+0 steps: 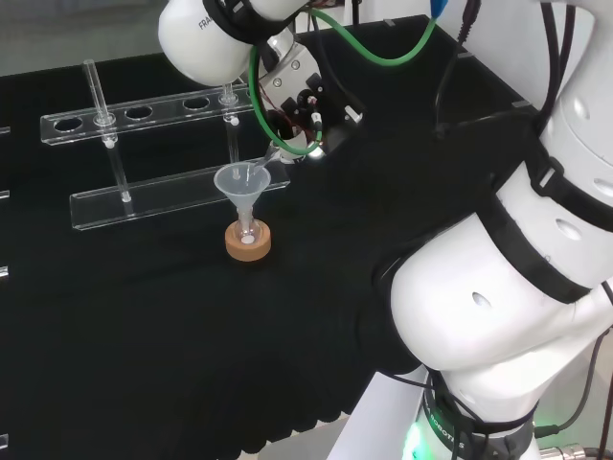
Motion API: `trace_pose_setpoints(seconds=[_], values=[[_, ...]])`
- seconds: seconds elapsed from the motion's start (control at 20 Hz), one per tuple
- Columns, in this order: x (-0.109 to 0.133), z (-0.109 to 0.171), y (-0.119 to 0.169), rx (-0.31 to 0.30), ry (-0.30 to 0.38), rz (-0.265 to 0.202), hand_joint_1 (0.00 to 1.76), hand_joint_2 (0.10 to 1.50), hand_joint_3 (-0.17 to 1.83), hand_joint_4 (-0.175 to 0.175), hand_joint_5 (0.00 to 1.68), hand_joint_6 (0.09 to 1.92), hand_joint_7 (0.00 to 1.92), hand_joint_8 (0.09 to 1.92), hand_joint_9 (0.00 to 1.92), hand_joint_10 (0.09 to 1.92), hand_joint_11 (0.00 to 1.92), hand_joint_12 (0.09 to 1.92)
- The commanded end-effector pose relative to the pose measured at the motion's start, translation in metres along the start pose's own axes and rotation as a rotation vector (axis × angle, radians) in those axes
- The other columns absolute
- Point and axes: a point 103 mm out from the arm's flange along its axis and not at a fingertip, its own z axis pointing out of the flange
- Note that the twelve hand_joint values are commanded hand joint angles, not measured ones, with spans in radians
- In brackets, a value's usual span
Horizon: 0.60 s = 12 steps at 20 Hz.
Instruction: Pour all the NaCl from the weighing funnel into the round-bottom flask.
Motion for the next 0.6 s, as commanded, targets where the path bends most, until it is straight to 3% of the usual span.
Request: trace_pose_setpoints(seconds=[0.05,0.6], values=[[0.0044,-0.0053,-0.0006,0.0,-0.062,-0.003,1.13,0.69,0.52,0.175,1.37,0.45,0.57,0.72,1.06,0.28,0.94,0.95],[0.0071,-0.0096,-0.0001,-0.011,-0.099,-0.011,1.13,0.69,0.52,0.175,1.37,0.45,0.56,0.72,1.06,0.27,0.94,0.95]])
